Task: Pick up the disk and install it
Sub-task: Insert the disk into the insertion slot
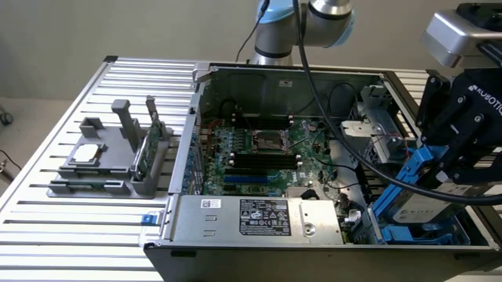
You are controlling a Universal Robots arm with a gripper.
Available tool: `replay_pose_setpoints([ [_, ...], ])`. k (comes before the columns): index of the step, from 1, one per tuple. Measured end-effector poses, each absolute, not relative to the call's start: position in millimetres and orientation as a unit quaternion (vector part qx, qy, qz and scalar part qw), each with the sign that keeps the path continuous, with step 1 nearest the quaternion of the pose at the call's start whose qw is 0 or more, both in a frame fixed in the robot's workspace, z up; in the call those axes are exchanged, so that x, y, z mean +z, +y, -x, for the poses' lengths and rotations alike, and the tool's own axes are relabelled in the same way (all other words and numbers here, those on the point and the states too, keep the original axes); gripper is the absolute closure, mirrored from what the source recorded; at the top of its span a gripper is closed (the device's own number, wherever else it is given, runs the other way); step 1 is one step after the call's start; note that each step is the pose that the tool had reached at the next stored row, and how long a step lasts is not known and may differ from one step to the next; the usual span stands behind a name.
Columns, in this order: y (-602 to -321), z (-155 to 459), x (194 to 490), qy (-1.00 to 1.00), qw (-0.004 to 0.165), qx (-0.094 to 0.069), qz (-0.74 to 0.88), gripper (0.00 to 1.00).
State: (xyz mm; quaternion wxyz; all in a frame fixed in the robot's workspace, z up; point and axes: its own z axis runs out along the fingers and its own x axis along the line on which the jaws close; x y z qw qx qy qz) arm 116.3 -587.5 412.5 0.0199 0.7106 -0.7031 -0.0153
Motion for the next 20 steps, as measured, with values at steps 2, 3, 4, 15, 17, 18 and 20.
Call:
replay_pose_setpoints([
  [2, -587.5, -116.3, 410.1, -0.703, 0.020, -0.015, -0.711, 0.67],
  [3, -587.5, -116.3, 408.7, -0.703, 0.019, -0.015, -0.711, 0.67],
  [4, -587.5, -116.2, 407.3, -0.703, 0.019, -0.015, -0.710, 0.67],
  [15, -587.5, -115.3, 390.8, -0.705, 0.019, -0.014, -0.709, 0.67],
  [17, -587.5, -115.2, 387.8, -0.705, 0.019, -0.014, -0.708, 0.67],
  [18, -587.5, -115.1, 386.0, -0.705, 0.019, -0.014, -0.708, 0.67],
  [20, -587.5, -114.9, 382.5, -0.706, 0.019, -0.014, -0.708, 0.67],
])
